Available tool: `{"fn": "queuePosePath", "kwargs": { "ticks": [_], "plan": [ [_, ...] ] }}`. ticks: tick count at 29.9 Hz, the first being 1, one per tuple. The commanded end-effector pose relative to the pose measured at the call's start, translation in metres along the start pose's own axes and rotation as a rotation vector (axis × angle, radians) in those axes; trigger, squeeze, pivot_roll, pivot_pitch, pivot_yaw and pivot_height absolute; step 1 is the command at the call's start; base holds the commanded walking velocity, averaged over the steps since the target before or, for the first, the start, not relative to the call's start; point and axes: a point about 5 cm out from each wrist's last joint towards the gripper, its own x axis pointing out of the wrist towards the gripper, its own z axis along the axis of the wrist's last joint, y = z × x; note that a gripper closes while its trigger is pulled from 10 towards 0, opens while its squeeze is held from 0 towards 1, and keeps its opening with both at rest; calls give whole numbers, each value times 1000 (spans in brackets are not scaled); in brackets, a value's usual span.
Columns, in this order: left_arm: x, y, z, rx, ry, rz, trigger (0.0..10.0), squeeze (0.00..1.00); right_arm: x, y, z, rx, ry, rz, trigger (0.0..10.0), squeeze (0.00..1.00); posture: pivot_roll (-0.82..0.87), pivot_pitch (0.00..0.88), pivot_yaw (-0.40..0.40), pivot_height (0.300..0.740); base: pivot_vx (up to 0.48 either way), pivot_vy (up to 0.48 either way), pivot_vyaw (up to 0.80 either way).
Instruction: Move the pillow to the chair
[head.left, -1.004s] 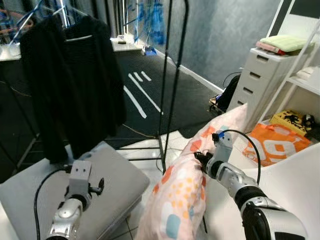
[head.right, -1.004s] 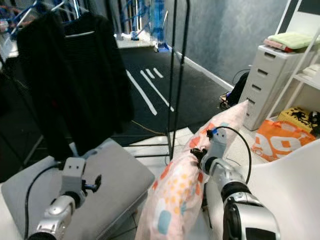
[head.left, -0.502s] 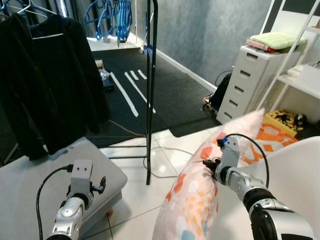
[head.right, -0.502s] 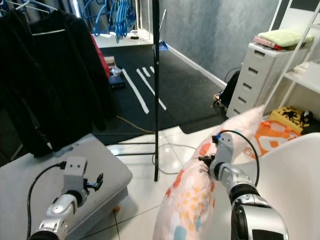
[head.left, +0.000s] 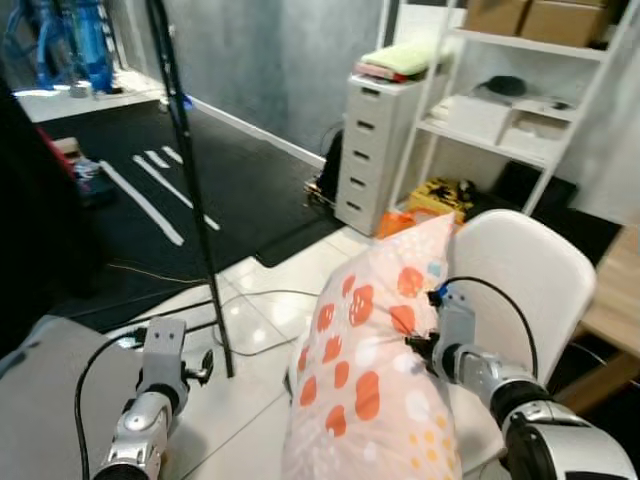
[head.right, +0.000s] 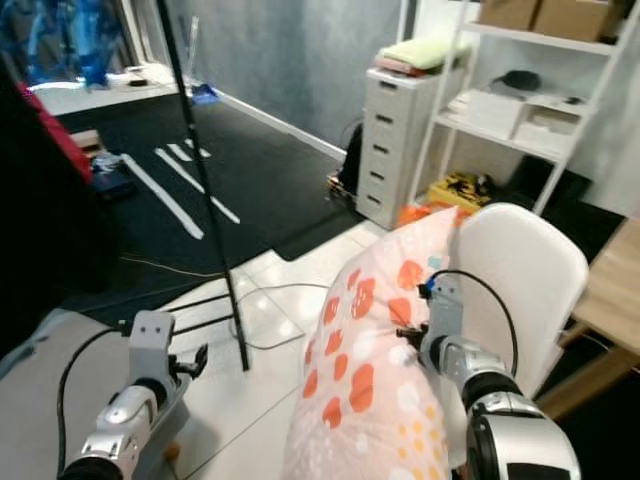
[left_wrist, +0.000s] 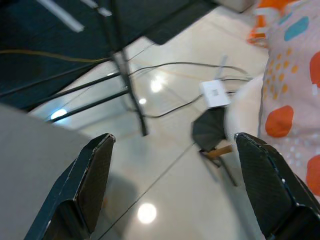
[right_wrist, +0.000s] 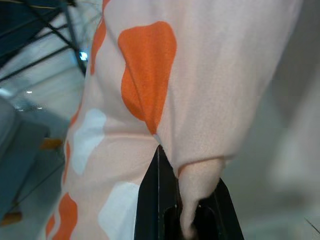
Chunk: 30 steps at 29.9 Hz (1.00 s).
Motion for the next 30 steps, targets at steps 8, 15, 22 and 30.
{"fn": "queuePosePath", "kwargs": {
  "ticks": [8, 15, 22, 30],
  "plan": [
    [-1, -1, -5, -3, 15, -4, 10000, 0, -3, -7, 6, -13, -10, -22, 10000, 0, -174, 0, -72, 740, 0, 0, -644],
    [-1, -2, -4, 0, 13, -10, 10000, 0, -3, -10, 2, -21, -7, -45, 10000, 0, -173, 0, -76, 740, 0, 0, -642],
    [-2, -2, -5, 2, 14, -14, 10000, 0, -12, -39, -15, -132, 80, -256, 10000, 0, -168, 0, -76, 740, 0, 0, -364],
    [-1, -4, -4, 3, 9, -26, 10000, 0, -12, -8, -8, -31, 130, 246, 10000, 0, -175, 0, -66, 740, 0, 0, 0]
  ]
}}
